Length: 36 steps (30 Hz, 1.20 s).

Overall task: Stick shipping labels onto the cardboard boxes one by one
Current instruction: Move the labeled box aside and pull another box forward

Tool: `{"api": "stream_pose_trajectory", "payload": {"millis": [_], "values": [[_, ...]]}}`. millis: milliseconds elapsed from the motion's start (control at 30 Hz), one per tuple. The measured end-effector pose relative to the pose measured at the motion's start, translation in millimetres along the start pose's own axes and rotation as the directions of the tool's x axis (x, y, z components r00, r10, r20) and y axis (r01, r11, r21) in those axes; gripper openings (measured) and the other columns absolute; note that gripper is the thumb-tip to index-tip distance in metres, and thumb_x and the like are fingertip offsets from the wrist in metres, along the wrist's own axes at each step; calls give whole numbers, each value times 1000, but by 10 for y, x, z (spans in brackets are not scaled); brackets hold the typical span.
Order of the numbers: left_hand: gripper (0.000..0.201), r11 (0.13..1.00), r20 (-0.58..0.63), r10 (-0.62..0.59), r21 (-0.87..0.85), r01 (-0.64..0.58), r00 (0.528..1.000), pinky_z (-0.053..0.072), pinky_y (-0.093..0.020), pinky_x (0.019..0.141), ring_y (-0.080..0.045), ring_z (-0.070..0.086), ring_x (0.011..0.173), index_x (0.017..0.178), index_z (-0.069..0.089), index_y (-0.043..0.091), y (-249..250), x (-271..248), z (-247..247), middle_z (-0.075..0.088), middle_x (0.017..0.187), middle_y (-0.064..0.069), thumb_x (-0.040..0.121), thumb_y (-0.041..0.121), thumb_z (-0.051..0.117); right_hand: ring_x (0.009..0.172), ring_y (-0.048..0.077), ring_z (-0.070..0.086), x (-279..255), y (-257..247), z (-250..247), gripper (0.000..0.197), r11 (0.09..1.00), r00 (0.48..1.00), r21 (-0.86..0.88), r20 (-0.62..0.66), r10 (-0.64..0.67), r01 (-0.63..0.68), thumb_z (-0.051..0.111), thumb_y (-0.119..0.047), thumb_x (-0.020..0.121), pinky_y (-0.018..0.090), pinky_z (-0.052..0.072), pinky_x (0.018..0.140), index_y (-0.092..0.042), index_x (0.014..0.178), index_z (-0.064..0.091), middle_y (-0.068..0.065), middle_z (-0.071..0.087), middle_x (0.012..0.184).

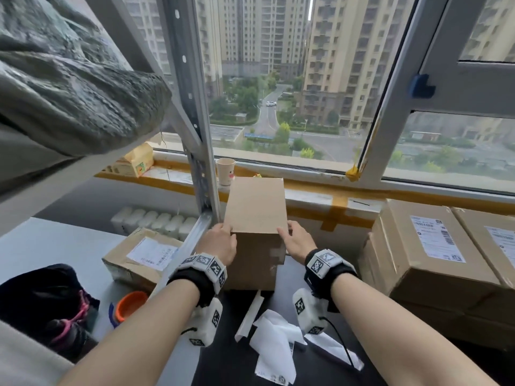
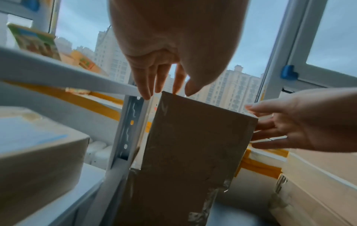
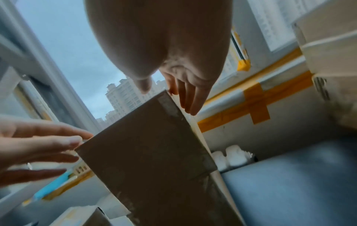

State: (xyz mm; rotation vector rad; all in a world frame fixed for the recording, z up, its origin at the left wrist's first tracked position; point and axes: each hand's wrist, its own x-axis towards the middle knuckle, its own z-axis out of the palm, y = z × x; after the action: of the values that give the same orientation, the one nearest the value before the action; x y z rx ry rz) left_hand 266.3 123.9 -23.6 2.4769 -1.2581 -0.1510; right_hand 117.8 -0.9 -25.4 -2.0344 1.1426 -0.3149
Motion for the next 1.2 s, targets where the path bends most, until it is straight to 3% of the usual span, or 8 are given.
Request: {"api": "stream_pose_trajectory", "payload": {"millis": [200,333,500,667,800,867,1000,1200], "values": [[38,921,38,-217,-323,217,976,46,-36,93,-34,57,110,128,48,5,19,89,30,59,124,-16,100,27,35,122,24,50,164,-14,100,46,941,996,335,-44,74,-55,50,-19,95,37,39,106,-5,137,40,11,52,135],[34,819,-10,-293,-518,245,956,44,-25,71,-20,59,84,123,55,6,79,159,35,64,110,-10,98,25,42,123,22,48,154,8,4,47,901,996,432,-63,67,-33,51,-14,94,31,41,99,-9,139,38,9,51,136],[21,719,-55,-238,-682,138,970,48,-37,96,-26,61,106,109,59,11,275,215,-9,65,112,-10,93,22,53,123,24,50,28,74,-339,47,857,988,513,-152,41,43,51,-12,94,38,44,102,-11,139,38,11,52,134],[11,615,51,-68,-784,82,996,50,-48,94,-29,64,96,99,50,11,758,173,93,64,101,-14,91,14,57,123,24,49,-215,369,-787,49,867,957,491,-281,70,81,51,-11,93,42,41,106,-15,140,38,10,52,135],[26,501,171,-4,-852,150,985,55,-42,87,-27,62,90,117,54,8,1059,56,322,64,111,-23,91,7,56,121,23,51,-428,703,-969,48,886,941,464,-309,136,24,51,-13,93,42,42,105,-18,139,40,7,56,130],[35,524,220,19,-833,178,975,57,-34,81,-28,62,98,127,52,5,1111,-22,485,63,114,-18,92,8,56,120,19,50,-519,850,-995,48,898,944,441,-291,153,-10,50,-12,94,38,41,105,-15,141,38,6,54,130],[42,589,282,9,-777,223,959,51,-41,93,-32,60,111,132,50,4,1147,-169,826,59,123,-17,91,9,57,119,19,51,-669,1155,-929,48,924,951,375,-249,181,-78,48,-13,95,36,39,107,-13,142,37,3,55,128],[42,611,381,-29,-725,318,924,50,-38,88,-27,63,94,130,53,8,1000,-308,1338,64,115,-21,89,11,59,124,28,50,-640,1594,-613,44,959,970,215,-118,212,-183,44,-17,95,39,37,107,-13,138,38,7,53,136]]}}
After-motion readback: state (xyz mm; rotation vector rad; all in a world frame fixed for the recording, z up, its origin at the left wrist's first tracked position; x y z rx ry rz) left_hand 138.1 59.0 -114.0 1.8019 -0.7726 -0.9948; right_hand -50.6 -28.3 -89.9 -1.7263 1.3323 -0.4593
